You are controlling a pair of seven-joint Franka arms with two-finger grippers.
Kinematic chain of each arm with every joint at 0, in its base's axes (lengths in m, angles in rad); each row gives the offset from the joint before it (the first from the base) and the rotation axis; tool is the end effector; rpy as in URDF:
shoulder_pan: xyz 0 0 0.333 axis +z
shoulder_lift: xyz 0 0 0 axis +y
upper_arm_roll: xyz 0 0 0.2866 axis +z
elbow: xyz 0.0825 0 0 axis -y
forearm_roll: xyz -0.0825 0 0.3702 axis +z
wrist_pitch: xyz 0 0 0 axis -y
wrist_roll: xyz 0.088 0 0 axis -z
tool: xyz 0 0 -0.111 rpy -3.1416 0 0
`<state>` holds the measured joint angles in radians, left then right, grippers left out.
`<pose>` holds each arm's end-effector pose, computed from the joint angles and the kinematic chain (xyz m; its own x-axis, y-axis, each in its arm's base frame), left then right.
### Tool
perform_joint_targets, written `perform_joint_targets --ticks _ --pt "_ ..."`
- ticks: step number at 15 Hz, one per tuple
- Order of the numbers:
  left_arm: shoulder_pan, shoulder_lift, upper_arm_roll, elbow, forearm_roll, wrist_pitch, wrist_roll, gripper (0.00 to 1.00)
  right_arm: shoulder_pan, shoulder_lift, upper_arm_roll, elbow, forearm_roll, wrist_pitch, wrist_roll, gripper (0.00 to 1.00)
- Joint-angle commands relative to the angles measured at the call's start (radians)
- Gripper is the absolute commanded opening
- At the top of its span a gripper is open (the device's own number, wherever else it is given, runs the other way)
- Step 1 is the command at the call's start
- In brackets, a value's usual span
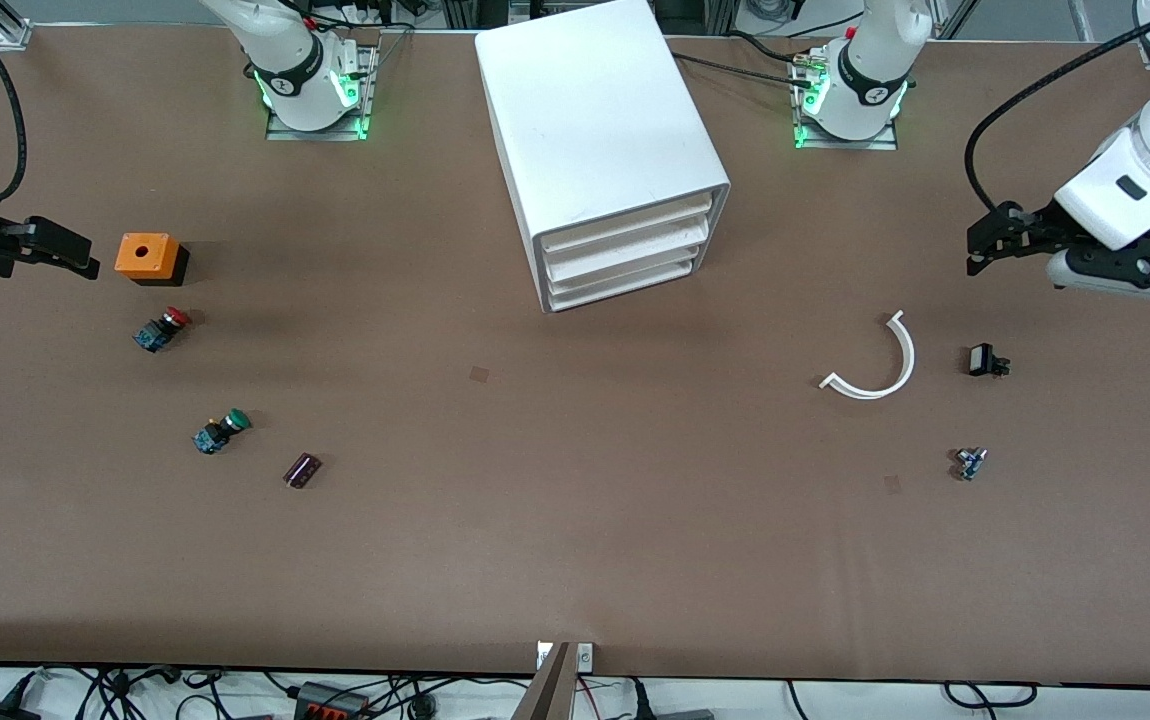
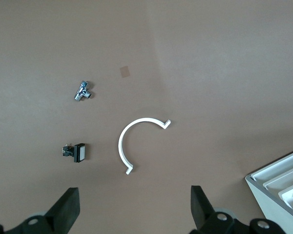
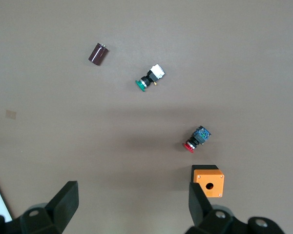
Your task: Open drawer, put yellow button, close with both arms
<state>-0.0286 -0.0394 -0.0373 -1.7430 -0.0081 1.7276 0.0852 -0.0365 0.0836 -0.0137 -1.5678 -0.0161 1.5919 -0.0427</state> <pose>0.5384 -0.0366 0.5465 0.9885 -0.1493 0.0244 -0.1494 -0.9888 0.0045 0.5622 -0.0297 0.5481 0.9982 -0.0071 -0.0601 -0.0062 -0.9999 0.0146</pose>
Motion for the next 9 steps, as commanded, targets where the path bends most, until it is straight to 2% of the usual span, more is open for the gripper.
perform_joint_targets --ticks 1,9 --pt "-0.002 -0.014 0.011 -0.021 -0.009 -0.003 -0.006 1.00 -0.006 -0.015 0.009 -0.014 -0.002 0.008 0.006 1.00" --pt "-0.001 -0.014 0.011 -0.019 -0.009 -0.008 -0.007 1.00 0.003 -0.011 0.009 -0.017 -0.015 0.043 0.004 1.00"
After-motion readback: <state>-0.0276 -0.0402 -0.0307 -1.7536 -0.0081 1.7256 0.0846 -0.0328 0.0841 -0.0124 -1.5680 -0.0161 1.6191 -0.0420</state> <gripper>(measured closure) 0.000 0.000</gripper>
